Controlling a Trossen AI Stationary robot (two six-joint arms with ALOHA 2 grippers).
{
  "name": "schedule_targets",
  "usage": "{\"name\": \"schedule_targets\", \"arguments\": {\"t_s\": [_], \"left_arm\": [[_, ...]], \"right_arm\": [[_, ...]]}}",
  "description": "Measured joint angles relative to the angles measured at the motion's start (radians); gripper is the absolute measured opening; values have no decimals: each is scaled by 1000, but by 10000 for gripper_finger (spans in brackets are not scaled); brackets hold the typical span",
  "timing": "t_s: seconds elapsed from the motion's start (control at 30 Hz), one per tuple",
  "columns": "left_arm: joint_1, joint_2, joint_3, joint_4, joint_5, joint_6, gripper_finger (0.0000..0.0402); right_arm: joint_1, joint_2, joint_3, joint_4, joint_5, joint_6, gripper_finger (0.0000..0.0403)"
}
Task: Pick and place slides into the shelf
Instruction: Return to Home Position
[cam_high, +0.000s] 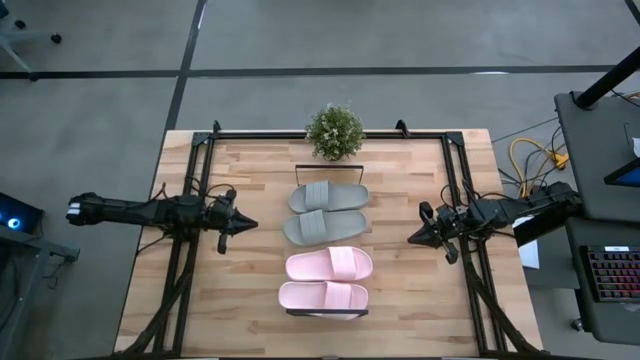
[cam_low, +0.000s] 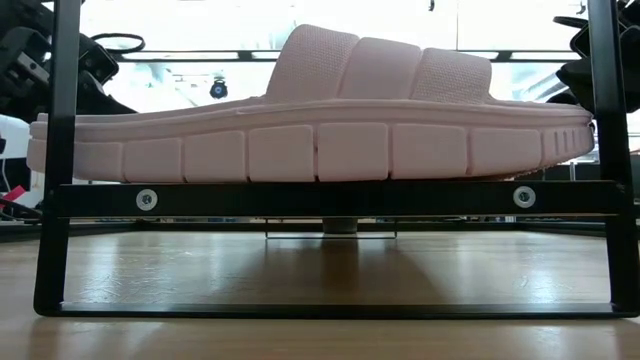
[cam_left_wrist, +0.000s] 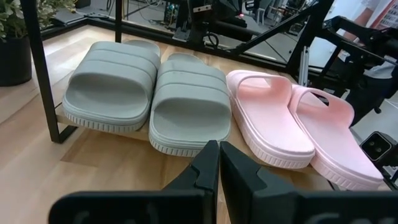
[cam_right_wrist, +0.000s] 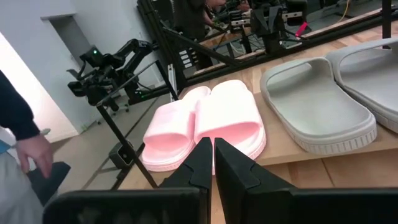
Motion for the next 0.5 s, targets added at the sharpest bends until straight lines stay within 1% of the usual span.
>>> {"name": "schedule_targets", "arguments": {"t_s": [0.5], "left_arm": [[0,7,-1,1,0,0,0]], "right_arm": [[0,0,0,0,0,0,9]]}}
